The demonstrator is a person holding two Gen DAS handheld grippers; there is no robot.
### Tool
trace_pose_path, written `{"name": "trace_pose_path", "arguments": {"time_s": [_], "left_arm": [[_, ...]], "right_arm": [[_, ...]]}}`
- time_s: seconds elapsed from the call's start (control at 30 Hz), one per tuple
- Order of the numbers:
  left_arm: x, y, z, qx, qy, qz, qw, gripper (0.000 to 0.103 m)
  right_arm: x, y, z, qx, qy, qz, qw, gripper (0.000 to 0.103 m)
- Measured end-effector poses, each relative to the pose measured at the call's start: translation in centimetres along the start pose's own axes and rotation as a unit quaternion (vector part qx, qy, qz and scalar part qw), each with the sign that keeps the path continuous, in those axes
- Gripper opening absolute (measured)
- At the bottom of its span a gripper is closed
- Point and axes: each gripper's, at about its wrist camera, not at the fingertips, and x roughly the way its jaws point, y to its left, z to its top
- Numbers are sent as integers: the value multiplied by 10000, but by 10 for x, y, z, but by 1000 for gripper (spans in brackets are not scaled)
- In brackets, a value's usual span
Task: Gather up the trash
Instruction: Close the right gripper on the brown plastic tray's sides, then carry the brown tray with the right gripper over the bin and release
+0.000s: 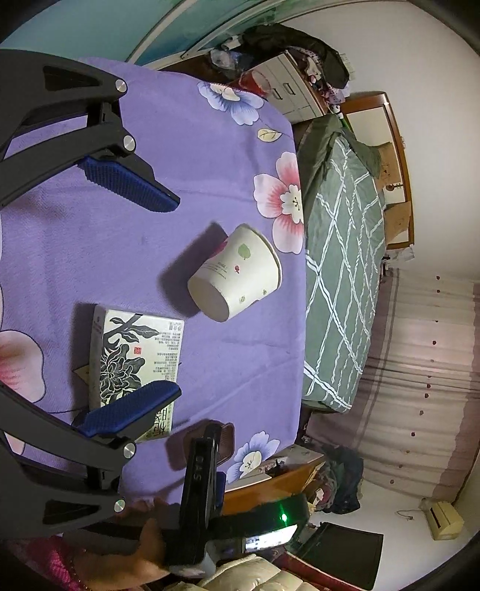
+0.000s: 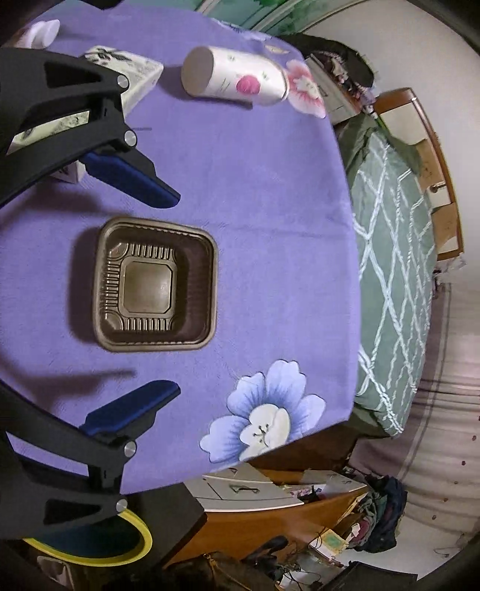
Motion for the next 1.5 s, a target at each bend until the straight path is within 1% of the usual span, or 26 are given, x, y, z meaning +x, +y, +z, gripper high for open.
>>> {"name": "trace_pose_path", "arguments": {"time_s": [0.07,0.1,0.13,0.17,0.2,0.3,0.43,0.67,0.83,1.03,1.27,1.37,1.43,1.5], "left_arm": [[1,0,-2,-19,16,-16,10000,91],[1,0,-2,-20,20,-21,10000,91],[1,0,-3,-20,23,-24,10000,91],[1,-1,-4,-18,25,-31,10000,91],[0,-3,-4,-13,26,-36,10000,91],[-4,-8,-5,24,4,-47,10000,91],[-11,-13,-6,47,-27,-70,10000,92],[-26,-28,-11,139,-97,-128,9998,92],[-34,-42,-17,199,-100,-158,9996,93],[-43,-57,-23,265,-114,-161,9995,93],[-56,-81,-31,367,-135,-217,9990,93],[-61,-94,-32,457,-142,-227,9986,93],[-64,-100,-33,492,-153,-239,9984,93],[-67,-106,-33,527,-164,-236,9982,94]], "right_arm": [[4,0,-1,6,32,-14,10000,89],[6,0,-2,3,33,-45,10000,86],[6,0,-2,5,37,-61,10000,75],[7,-2,-4,24,92,-46,9999,68],[8,-2,-4,54,134,-8,9999,66],[-1,-6,-10,60,46,-25,10000,66],[-20,-17,-21,140,-87,89,9998,66],[-59,-50,-55,302,-303,138,9990,66],[-86,-86,-83,502,-459,-32,9977,66],[-111,-148,-116,911,-563,-440,9933,67],[-114,-207,-146,1418,-486,-736,9860,67],[-111,-220,-153,1541,-455,-800,9838,68],[-111,-229,-159,1630,-469,-814,9821,74],[-114,-235,-163,1682,-519,-819,9810,76]]}}
